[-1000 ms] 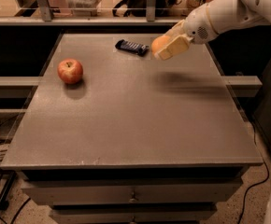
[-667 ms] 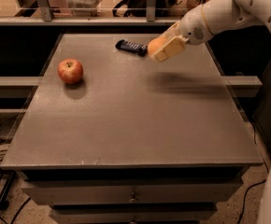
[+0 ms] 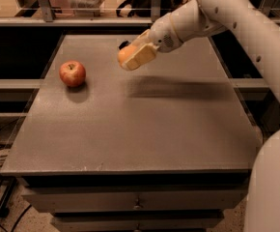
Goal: Move orange near apple
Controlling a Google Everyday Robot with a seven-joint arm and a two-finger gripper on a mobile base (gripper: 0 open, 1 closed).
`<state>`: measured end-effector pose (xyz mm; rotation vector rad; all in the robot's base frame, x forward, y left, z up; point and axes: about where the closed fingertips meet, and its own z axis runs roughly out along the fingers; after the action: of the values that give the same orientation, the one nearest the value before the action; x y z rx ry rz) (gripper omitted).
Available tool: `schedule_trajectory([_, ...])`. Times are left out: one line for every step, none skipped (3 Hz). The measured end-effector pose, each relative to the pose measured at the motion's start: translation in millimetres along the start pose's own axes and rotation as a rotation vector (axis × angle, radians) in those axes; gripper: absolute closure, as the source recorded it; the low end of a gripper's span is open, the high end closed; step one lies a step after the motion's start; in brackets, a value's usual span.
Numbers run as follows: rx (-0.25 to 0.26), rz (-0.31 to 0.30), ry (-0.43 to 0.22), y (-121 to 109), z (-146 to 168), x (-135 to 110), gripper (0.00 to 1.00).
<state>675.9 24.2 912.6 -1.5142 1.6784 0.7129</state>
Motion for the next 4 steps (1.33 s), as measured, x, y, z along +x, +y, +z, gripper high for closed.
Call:
schedule_trajectory([-0.056, 0.014, -0.029, 11, 48, -16, 0.81])
schedule_trajectory([-0.078, 0.046, -0.047, 15, 86, -26, 0.58])
schedule_trajectory([-0.085, 0.06, -0.059, 20, 111, -41, 0.35])
schedule_trajectory([-0.088, 0.061, -0.061, 21, 116, -43, 0.12])
